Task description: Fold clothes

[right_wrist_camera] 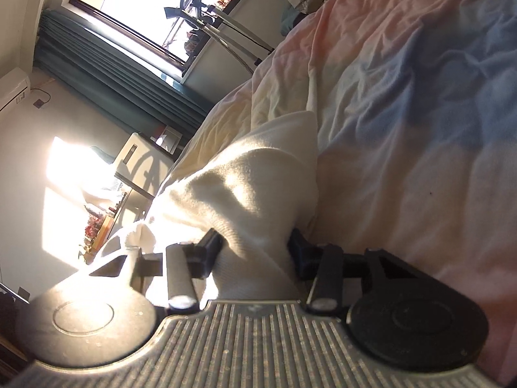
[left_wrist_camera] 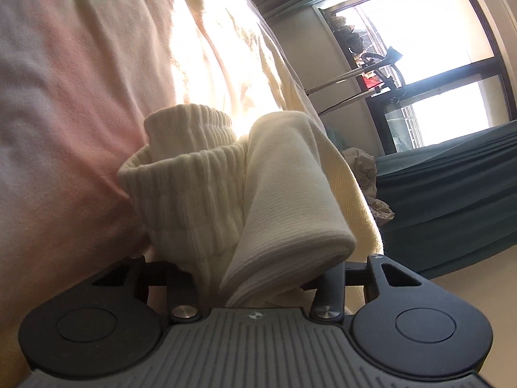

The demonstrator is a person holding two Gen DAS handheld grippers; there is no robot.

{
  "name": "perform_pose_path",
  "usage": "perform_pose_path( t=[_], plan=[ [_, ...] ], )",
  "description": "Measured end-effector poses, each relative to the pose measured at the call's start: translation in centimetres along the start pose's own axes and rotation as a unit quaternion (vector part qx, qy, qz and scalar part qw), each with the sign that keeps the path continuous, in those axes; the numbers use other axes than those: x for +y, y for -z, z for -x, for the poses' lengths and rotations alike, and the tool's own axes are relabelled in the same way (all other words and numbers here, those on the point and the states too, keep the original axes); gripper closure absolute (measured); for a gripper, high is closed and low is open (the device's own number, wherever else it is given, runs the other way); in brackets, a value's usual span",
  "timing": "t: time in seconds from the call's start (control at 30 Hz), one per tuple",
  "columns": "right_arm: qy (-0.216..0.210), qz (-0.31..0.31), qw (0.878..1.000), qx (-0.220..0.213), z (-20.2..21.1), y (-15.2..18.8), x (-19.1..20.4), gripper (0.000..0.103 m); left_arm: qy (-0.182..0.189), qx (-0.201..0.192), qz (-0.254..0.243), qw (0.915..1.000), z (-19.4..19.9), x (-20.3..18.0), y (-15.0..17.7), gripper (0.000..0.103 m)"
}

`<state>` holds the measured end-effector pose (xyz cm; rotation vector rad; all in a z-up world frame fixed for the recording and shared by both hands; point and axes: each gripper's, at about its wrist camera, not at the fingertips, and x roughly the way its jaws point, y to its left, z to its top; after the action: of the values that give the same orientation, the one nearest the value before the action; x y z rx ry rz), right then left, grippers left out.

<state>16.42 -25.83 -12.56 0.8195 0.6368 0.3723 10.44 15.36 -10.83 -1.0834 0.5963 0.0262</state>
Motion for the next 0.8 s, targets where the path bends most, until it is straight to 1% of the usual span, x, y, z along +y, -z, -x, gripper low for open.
perform_pose_path(
  t=[0.07,0.17,0.3,0.4,0.5,0.63,0.77,0.8],
  plan=[
    [0.0,0.015,1.0,-0.012,0.2,-0.2,0.9,0.068,0.006,-0.007,-0.009,0.9999,0.4,-0.3,0.2,0.066],
    [0.004,0.042,0.999,-0.029,0.7,-0.6,2.3,0.072,0.012,-0.009,-0.011,0.9998,0.9,-0.8,0.2,0.07],
    [-0.003,0.067,0.996,-0.052,1.9,-1.5,4.6,0.074,0.024,-0.007,-0.025,0.9994,2.3,-2.4,0.3,0.071],
    [-0.01,0.081,0.994,-0.074,4.2,-2.7,6.4,0.074,0.039,-0.002,-0.04,0.9985,3.5,-4.4,1.1,0.071],
    [-0.015,0.086,0.992,-0.096,7.1,-3.9,7.3,0.074,0.052,0.005,-0.045,0.9976,4.4,-6.7,2.3,0.071],
    [-0.013,0.084,0.987,-0.133,12.5,-5.9,7.3,0.074,0.078,0.019,-0.069,0.9943,4.7,-11.4,5.0,0.071],
    [-0.003,0.081,0.982,-0.171,18.5,-8.3,5.8,0.074,0.107,0.047,-0.092,0.9889,3.7,-16.2,8.9,0.071],
    [0.001,0.079,0.98,-0.18,20.0,-8.9,5.3,0.074,0.116,0.055,-0.099,0.9868,3.2,-17.5,10.4,0.071]
  ],
)
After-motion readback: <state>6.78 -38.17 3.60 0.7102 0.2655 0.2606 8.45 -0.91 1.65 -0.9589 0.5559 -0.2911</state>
